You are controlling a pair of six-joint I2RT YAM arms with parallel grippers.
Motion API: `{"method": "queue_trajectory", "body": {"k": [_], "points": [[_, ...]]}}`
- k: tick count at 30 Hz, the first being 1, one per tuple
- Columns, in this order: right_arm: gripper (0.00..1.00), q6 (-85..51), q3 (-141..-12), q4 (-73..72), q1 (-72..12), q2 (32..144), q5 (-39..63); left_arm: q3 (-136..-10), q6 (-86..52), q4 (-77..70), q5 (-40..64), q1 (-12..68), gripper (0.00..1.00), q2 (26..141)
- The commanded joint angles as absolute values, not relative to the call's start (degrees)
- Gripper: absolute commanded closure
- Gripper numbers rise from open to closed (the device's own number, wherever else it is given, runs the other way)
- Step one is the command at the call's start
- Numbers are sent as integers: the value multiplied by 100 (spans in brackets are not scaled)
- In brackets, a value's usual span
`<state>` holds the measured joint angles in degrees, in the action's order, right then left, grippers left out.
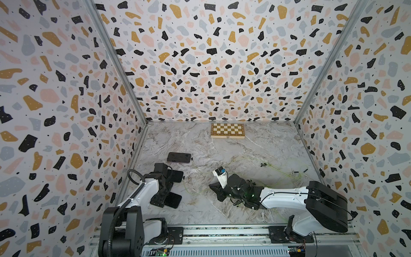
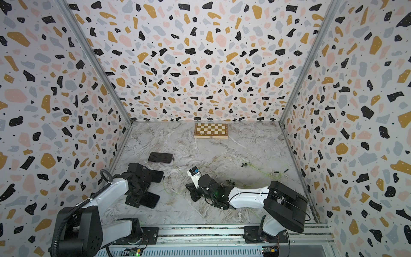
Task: Plug wired earphones into phones
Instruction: Place the phone at the center of the board, then pick up the phone at the center of the board.
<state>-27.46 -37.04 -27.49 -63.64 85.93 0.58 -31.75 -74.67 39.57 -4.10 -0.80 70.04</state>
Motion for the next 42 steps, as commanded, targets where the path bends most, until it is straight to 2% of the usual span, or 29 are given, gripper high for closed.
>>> {"method": "queue_trajectory", "body": {"k": [1,4,9,13,24,42], "points": [[100,-2795,-3630,-2742,-6308,8388,0,-2930,-7670,3883,53,-9,13,7239],[100,-2812,-3599,-2757,-6271,8367,0,-2944,-7629,3851,180,-7,14,7321],[100,-2856,-3482,-2856,-6207,8290,-39,-3065,-7534,3787,329,99,22,7548],[100,-2875,-3413,-2891,-6161,8262,-44,-3171,-7576,3865,308,199,23,7677],[100,-2899,-3333,-2958,-6096,8235,0,-3190,-7682,3739,431,325,36,7776],[100,-3142,-3120,-4251,-6325,8234,255,-3297,-8188,4168,843,325,41,6105]]}}
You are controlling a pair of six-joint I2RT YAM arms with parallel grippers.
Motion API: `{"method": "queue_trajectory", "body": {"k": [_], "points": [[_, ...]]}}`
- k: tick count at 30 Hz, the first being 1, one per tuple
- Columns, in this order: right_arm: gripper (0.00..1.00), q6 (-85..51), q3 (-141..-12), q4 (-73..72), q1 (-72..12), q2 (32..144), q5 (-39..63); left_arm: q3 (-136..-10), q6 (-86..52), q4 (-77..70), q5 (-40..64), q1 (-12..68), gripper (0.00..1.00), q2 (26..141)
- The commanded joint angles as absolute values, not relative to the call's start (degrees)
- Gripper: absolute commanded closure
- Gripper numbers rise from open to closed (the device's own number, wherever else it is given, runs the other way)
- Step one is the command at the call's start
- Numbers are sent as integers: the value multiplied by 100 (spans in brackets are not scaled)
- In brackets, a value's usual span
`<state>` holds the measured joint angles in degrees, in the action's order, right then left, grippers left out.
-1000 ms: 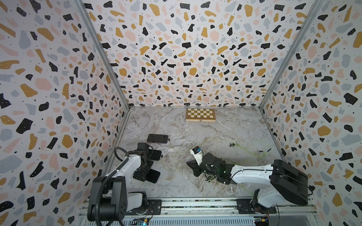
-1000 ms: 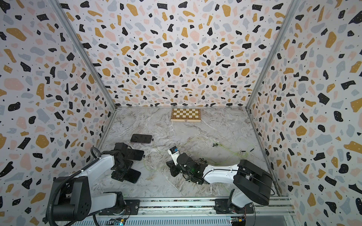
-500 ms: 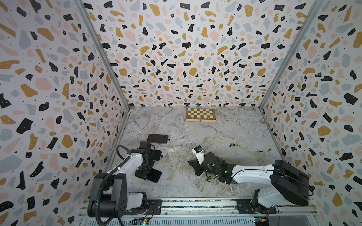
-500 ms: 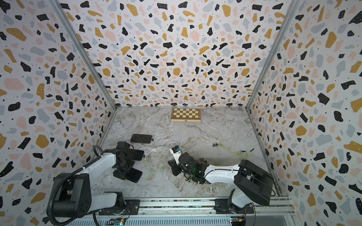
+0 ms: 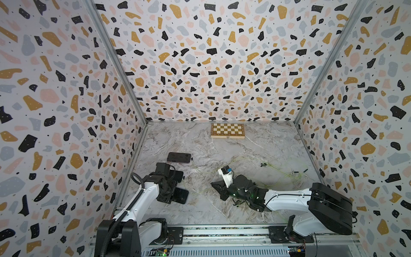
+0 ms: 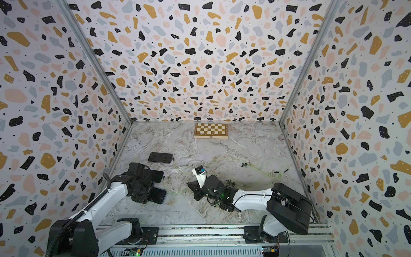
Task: Plug wired earphones into phones
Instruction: Pick up the phone at the center of the board, then insert the wired earphone into the phone.
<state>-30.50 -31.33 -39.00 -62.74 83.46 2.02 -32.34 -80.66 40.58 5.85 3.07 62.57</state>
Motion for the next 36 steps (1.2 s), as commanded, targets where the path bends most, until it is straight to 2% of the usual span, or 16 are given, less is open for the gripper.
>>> {"method": "queue_trajectory", "body": {"k": [1,14,19,27,36], "points": [[100,-3155,-3105,-4309,-6336,8252,259,-3283,-8216,4157,915,325,41,6042],[100,-3670,-3199,-5517,-6274,8541,615,-3360,-8864,3934,1627,325,42,4951],[100,-4212,-3248,-5805,-6228,8747,829,-3541,-9211,4055,1620,333,42,4564],[100,-4653,-3725,-5810,-6413,9198,635,-3237,-10318,3358,1539,336,43,3977],[100,-4666,-4260,-6122,-6556,9790,553,-3404,-10533,3268,1520,342,43,3837]]}}
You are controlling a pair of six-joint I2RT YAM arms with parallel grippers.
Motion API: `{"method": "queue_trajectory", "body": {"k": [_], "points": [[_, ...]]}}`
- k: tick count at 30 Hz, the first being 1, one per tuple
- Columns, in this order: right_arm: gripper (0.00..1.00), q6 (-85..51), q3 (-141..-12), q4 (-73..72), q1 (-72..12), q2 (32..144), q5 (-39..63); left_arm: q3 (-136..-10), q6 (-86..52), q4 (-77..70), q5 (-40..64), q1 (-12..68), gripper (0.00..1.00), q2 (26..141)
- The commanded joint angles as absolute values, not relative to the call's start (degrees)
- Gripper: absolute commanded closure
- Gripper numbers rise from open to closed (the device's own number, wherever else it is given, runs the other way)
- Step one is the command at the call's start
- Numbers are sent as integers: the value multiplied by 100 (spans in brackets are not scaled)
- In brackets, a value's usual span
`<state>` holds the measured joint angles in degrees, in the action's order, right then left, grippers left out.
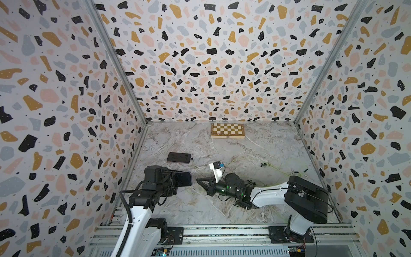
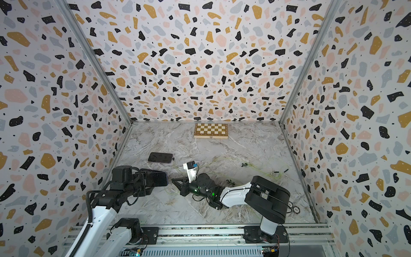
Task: Plug wired earphones into phones
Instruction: Insert the wired earphone into the phone.
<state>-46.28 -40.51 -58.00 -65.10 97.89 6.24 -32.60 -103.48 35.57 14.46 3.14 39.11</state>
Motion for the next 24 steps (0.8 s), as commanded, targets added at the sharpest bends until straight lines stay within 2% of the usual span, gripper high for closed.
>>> {"method": "queue_trajectory", "body": {"k": [1,24], "points": [[100,-4643,-4310,-6144,-6572,9836,553,-3409,-10563,3262,1542,349,43,3809],[100,-4441,-4570,-5832,-6574,9963,312,-3592,-10510,3541,1582,373,42,3596]]}}
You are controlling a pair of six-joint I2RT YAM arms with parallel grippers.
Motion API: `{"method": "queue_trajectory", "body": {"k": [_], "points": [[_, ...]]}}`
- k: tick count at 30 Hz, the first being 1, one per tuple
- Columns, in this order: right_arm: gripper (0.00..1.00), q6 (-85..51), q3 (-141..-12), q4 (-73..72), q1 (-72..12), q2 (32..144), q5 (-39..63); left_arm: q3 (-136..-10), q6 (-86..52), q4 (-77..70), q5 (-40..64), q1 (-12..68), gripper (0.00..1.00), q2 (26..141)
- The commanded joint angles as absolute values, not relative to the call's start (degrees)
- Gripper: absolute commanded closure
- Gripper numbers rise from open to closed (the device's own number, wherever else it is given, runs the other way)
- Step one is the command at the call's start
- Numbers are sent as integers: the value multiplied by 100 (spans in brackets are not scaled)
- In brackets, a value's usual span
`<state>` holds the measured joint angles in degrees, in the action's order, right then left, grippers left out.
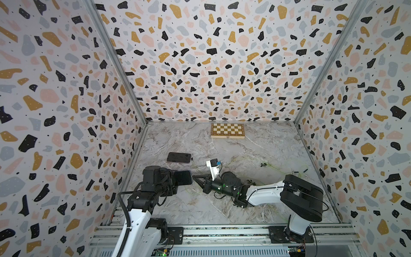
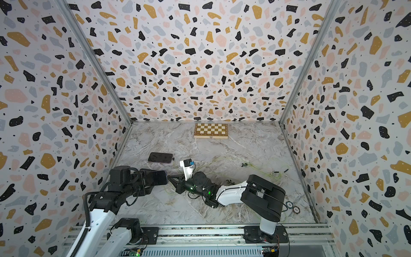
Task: Plug wired earphones into phones
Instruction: Insert the wired earphone into the phone.
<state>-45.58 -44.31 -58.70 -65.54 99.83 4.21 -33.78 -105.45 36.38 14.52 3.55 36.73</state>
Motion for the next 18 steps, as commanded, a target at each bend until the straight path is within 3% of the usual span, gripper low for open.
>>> {"method": "queue_trajectory", "body": {"k": [1,18], "points": [[100,-4432,-4570,-5819,-6571,9949,305,-3584,-10520,3543,1585,377,42,3594],[100,-4355,-4355,-5894,-6517,9803,386,-3610,-10516,3639,1548,385,42,3581]]}}
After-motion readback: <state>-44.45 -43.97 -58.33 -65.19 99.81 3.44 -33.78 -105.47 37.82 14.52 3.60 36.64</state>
